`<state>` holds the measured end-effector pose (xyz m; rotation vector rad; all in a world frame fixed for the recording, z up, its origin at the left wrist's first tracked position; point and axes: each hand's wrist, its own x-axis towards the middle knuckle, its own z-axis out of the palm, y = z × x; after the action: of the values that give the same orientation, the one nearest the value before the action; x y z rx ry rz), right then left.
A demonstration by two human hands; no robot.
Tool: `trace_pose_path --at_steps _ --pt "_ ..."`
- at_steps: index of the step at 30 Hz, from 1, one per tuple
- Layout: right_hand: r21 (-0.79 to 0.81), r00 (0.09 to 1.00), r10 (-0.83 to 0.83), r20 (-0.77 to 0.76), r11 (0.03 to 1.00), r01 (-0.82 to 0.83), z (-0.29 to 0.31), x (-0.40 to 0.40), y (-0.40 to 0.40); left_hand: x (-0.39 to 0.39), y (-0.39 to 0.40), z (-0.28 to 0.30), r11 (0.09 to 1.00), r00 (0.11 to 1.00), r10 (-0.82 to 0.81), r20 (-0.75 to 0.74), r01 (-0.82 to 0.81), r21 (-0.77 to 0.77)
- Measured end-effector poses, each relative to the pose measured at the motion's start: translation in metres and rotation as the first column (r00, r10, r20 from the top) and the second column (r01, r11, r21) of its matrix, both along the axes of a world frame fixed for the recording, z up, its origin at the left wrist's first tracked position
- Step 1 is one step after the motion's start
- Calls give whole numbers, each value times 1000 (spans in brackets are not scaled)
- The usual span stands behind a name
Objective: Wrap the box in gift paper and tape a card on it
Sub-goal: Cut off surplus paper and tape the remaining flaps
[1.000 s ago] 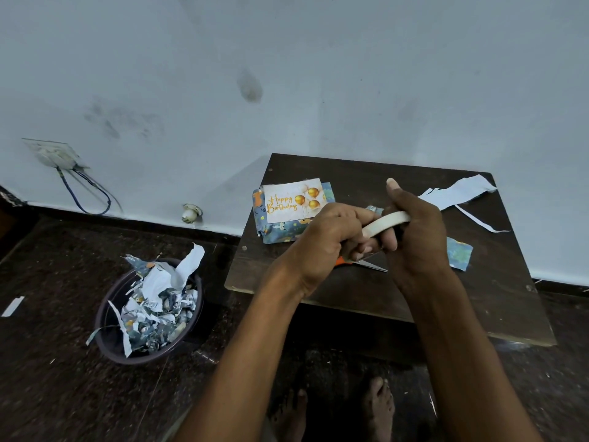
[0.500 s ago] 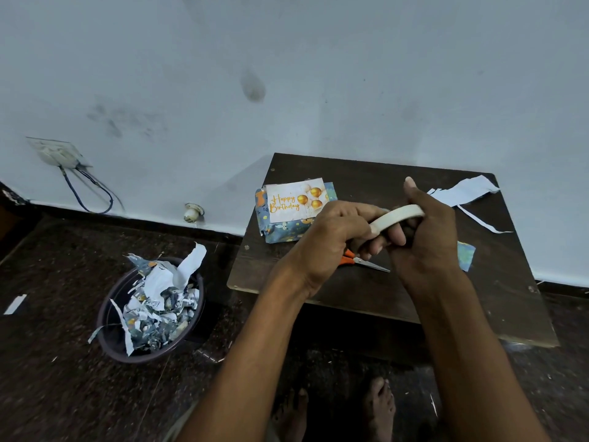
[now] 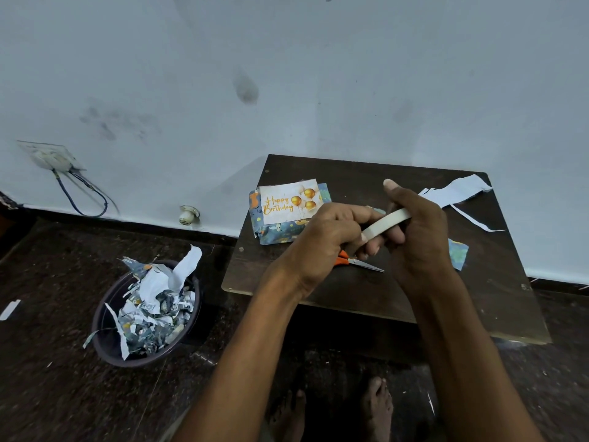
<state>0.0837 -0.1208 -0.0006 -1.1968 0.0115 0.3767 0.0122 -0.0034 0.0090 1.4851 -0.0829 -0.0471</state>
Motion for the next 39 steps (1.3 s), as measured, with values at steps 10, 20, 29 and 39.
trace_pose_path --at_steps 10,20,29,39 --pt "-116 997 -33 65 992 41 -1 -1 4 1 -1 -3 999 1000 23 -3 -23 -49" --pt "77 990 49 -129 996 -39 3 4 -3 0 -1 -2 991 996 -79 32 82 -109" --pt "156 970 75 -233 987 -38 12 0 -4 -1 3 -4 993 996 -73 47 77 -89" --pt "-97 859 47 510 995 4 -6 3 -9 -3 1 -1 976 978 210 0 -209 56"
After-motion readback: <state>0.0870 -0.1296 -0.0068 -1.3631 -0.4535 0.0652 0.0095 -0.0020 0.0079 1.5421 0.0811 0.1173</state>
